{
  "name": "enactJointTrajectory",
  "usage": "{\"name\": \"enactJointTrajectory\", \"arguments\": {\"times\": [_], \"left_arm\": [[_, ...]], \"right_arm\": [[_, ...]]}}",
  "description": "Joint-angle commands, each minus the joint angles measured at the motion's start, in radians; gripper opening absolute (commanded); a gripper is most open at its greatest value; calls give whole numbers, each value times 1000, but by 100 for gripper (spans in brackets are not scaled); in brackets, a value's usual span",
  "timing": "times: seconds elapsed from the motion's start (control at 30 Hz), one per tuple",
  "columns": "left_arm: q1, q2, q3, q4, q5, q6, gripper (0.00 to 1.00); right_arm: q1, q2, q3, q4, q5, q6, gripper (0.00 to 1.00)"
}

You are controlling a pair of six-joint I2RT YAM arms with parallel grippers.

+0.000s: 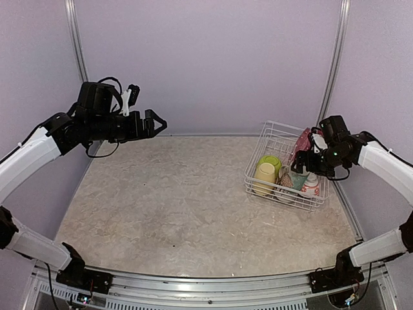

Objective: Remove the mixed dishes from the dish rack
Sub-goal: Grab the cup from the dish rack.

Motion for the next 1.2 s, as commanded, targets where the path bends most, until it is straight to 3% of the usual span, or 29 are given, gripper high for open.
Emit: {"name": "enactJointTrajectory", "arguments": {"times": [0.0, 0.2, 0.4, 0.6, 0.73, 0.83, 0.93, 1.07, 1.17], "left_arm": [[7, 12, 15, -4, -38, 17, 99], [25, -20, -45, 17, -89, 27, 99], [71, -35, -91, 31, 7, -7, 99], [79, -40, -106, 41, 43, -4, 99], [79, -36, -108, 43, 54, -4, 99], [79, -38, -113, 47, 63, -5, 99], [75, -40, -119, 55, 81, -7, 99], [67, -45, -126, 61, 86, -11, 99], [51, -45, -136, 69, 90, -14, 99]], "right_arm": [[22, 36, -24, 31, -51, 24, 100], [62, 106, -20, 37, 61, 92, 100], [84, 107, -38, 66, 174, 144, 100], [84, 25, -133, 234, 128, 128, 100], [84, 48, -70, 153, 180, 101, 100], [84, 43, -90, 190, 149, 76, 99], [84, 51, -126, 260, 62, 69, 92], [85, 90, -108, 251, 82, 70, 84], [84, 90, -122, 278, 88, 74, 71]]}}
